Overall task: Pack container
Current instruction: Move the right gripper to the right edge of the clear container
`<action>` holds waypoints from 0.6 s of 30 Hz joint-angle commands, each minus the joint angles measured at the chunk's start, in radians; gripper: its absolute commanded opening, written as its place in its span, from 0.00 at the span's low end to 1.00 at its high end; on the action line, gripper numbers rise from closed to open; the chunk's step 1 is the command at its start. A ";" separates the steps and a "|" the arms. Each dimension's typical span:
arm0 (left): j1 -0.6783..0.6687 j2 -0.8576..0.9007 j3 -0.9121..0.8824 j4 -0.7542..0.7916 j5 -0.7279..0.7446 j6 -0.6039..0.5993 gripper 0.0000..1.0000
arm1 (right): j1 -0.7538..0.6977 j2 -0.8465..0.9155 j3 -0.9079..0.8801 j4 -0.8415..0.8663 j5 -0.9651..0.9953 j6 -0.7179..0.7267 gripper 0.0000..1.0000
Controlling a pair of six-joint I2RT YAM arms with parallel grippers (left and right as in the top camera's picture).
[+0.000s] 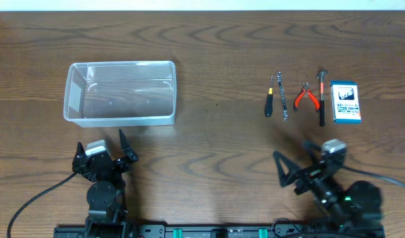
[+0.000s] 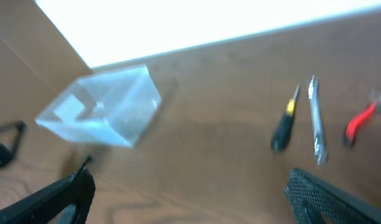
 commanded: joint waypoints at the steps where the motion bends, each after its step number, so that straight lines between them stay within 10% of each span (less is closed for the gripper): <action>1: -0.003 -0.004 -0.022 -0.029 -0.019 0.002 0.98 | -0.003 0.191 0.221 -0.024 0.034 -0.057 0.99; 13: -0.003 -0.004 -0.022 -0.029 -0.019 0.002 0.98 | 0.288 1.225 1.266 -0.615 0.130 -0.268 0.99; 18: -0.003 -0.004 -0.022 -0.029 -0.019 0.002 0.98 | 0.399 1.456 1.357 -0.501 0.030 -0.161 0.99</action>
